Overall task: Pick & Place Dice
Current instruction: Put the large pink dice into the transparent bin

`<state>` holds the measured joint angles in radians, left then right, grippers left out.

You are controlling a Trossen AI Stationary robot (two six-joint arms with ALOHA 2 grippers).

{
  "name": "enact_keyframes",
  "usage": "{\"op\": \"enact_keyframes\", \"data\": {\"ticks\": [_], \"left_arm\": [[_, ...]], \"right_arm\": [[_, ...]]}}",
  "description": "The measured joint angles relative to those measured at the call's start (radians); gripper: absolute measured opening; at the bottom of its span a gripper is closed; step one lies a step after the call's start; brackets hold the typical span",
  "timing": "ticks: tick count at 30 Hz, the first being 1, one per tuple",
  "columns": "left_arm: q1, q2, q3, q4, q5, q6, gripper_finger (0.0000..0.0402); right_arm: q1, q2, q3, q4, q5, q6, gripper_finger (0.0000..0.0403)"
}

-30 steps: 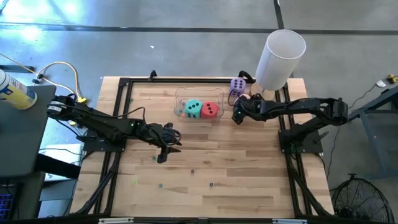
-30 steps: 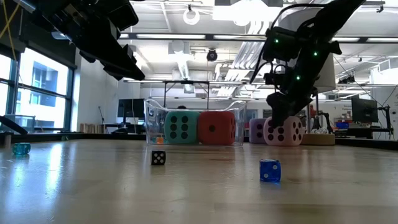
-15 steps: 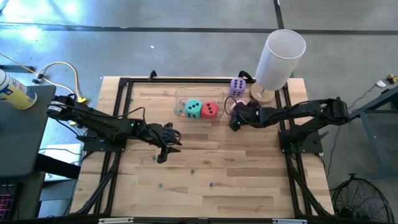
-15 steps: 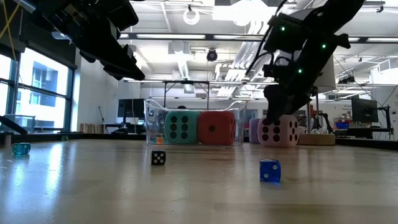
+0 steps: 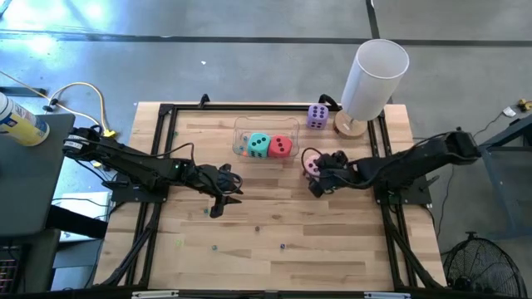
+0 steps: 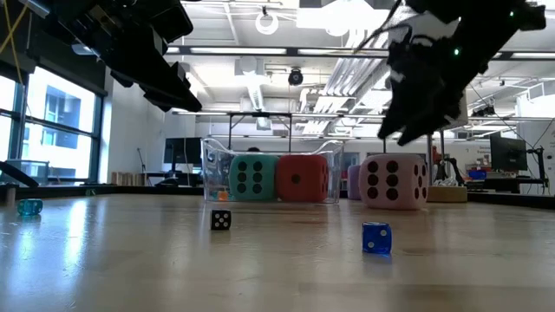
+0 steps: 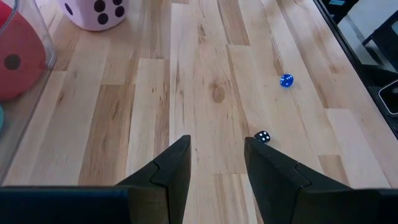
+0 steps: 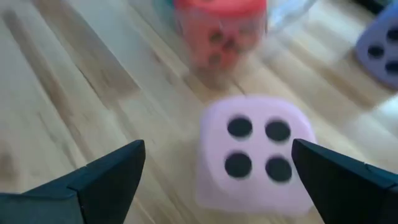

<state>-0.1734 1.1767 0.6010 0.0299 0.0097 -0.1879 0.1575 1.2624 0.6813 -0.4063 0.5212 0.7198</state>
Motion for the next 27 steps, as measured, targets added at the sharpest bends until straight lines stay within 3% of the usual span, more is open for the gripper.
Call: {"op": "enact_keyframes", "data": {"ticks": [9, 27], "left_arm": [[0.0, 0.0, 0.0, 0.0, 0.0, -0.001, 0.0145], [0.0, 0.0, 0.0, 0.0, -0.002, -0.003, 0.0145]], "right_arm": [[0.012, -0.029, 0.002, -0.039, 0.117, -0.006, 0.0396], [-0.054, 0.119, 0.005, -0.03, 0.077, -0.006, 0.0396]]}}
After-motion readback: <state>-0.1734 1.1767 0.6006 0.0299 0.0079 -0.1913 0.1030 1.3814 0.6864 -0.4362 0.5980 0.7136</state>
